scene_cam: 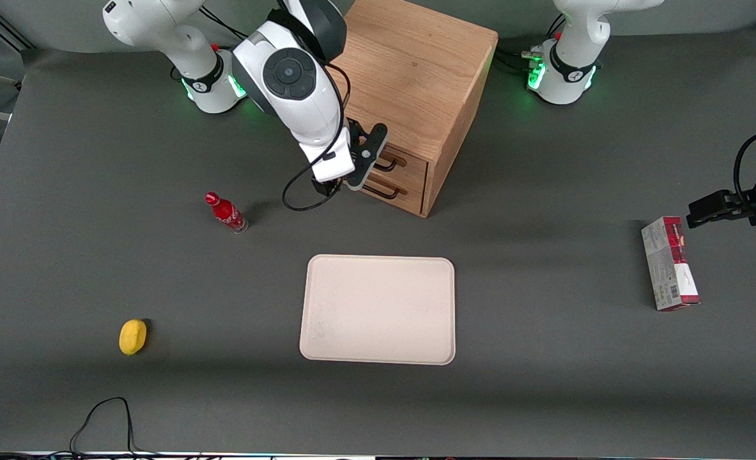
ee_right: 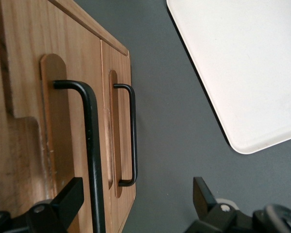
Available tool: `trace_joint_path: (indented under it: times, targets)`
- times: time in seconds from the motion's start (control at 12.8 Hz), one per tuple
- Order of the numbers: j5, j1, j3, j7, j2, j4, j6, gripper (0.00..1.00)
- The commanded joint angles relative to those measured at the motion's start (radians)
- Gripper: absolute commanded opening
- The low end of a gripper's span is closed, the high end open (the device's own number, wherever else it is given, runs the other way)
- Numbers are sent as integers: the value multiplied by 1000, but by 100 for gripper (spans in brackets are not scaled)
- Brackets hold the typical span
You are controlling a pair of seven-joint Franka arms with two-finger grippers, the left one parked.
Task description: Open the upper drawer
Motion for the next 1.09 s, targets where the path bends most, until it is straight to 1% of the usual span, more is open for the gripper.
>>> trace_joint_path:
  times: [0.0,0.16,0.47,0.86,1.01]
  targets:
    - [29,10,-3,-32,-15,-47,54,100]
    - [29,24,-5,-32,-8,-52,59,100]
    - [26,22,-11,-30,22,-50,88,100]
    - [23,13,-14,-24,31,-38,89,100]
    - [19,-7,-14,-22,48,-12,88,100]
